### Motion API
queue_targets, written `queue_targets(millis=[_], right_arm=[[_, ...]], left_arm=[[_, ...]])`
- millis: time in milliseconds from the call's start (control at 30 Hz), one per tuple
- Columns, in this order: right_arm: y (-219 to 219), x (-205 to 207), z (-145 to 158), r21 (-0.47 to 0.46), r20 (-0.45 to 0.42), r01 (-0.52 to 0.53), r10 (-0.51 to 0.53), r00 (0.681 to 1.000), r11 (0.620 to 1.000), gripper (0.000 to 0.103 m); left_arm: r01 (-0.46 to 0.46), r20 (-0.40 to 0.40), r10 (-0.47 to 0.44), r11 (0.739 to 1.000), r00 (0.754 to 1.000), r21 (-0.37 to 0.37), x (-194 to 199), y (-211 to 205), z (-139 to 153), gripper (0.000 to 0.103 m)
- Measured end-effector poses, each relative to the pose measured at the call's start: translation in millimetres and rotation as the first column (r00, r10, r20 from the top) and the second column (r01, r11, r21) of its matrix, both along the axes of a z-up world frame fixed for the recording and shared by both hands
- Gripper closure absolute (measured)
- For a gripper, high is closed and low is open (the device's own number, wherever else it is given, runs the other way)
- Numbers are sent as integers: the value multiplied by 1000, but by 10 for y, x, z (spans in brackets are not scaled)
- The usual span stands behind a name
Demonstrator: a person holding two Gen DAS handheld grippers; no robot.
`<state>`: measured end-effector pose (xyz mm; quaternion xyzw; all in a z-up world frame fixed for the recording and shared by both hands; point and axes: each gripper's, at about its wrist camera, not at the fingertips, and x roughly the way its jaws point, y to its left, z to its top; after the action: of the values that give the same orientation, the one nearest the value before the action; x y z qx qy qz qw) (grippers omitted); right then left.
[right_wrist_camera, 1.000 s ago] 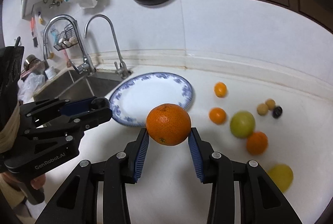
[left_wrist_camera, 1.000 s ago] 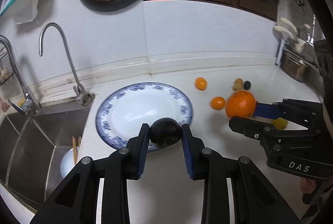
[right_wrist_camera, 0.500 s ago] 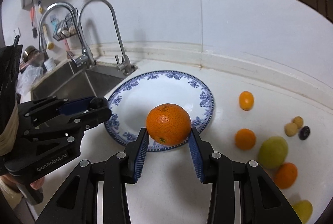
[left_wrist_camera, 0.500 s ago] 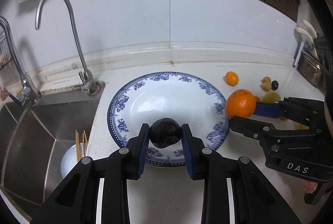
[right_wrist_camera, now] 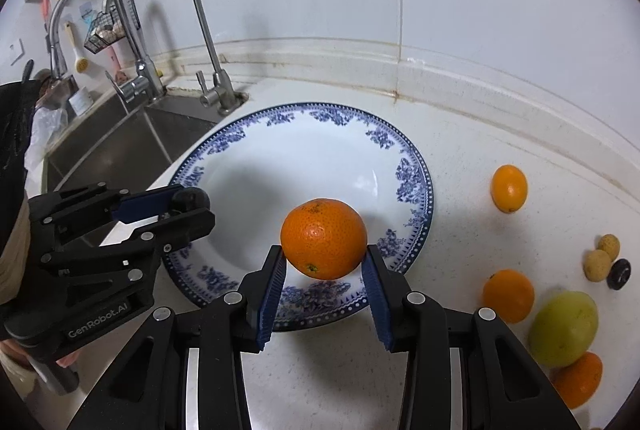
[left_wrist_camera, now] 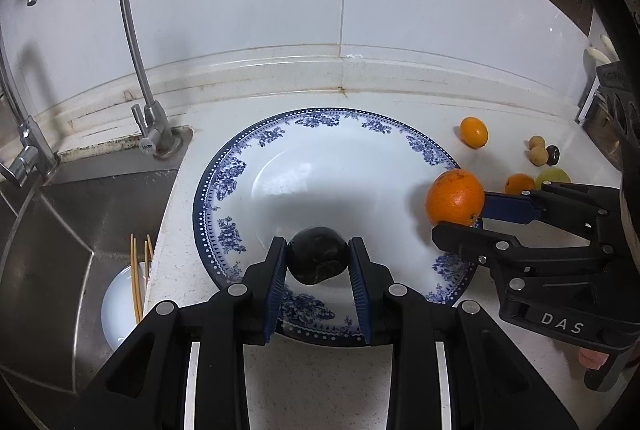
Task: Organize fruits
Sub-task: 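Carry both fruits over the blue-and-white plate and open both tools to release them, then lift both open tools off the plate and move back toward the fruits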
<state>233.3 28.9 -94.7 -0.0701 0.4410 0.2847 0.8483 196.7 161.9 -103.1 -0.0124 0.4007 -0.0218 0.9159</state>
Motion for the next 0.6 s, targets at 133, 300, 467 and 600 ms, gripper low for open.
queue_targets(millis=[133,300,467,600], right_arm=[[-8,5,-3,4,0,9,-9,1000,1000,62],[-78,-73,117,29,24,29,-30,999,999,54],[-197,-227,281,43,61,58,-60,996,997,54],[-322,-422,444,55,95,77,-82,992,996,54]], left_arm=[[-8,10,8,1000,1000,3,-27,7,47,63],[-25,19,25,1000,1000,12,-131,8,156,63],[-21,48,20,999,999,25,-312,-76,325,60],[-1,86,-1,1000,996,27,-482,-188,471,57]])
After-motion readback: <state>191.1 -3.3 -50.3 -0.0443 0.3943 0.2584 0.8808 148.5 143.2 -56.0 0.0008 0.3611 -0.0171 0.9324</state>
